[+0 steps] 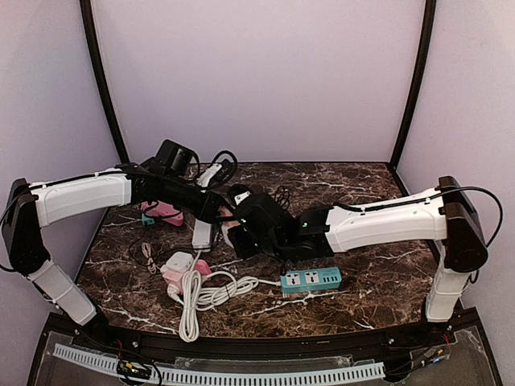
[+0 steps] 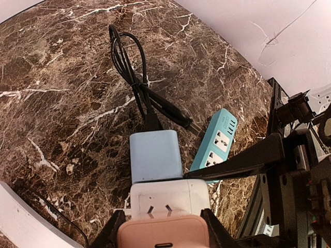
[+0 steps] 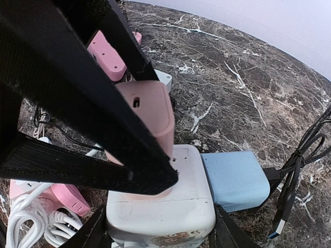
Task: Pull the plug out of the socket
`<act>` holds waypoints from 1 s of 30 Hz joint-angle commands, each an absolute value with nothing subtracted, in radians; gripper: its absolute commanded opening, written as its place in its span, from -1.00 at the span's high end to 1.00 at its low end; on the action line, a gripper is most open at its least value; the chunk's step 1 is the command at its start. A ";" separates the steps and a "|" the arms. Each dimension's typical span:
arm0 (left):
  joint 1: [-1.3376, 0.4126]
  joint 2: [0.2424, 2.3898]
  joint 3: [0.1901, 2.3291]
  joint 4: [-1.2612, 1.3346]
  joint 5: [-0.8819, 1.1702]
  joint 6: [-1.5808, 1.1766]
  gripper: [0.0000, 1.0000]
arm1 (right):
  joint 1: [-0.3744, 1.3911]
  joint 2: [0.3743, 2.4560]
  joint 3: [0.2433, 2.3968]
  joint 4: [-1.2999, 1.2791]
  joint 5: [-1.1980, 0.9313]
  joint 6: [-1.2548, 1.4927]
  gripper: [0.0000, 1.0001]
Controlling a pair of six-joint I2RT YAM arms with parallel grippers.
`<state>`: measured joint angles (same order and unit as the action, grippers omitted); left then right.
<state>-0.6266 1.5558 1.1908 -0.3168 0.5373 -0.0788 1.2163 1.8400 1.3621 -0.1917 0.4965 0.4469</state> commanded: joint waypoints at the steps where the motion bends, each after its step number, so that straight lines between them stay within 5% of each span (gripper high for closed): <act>1: -0.632 1.535 1.207 -0.357 0.537 -0.068 0.76 | 1.193 1.861 1.378 -0.267 0.589 0.457 1.00; 30: -0.607 1.585 1.228 -0.379 0.586 -0.092 0.77 | 1.258 1.680 1.166 0.093 0.560 0.273 1.00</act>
<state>-0.6308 1.5822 1.2118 -0.3382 0.6022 -0.1017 1.2430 1.7420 1.1633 0.0299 0.5102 0.2893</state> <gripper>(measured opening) 0.414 0.565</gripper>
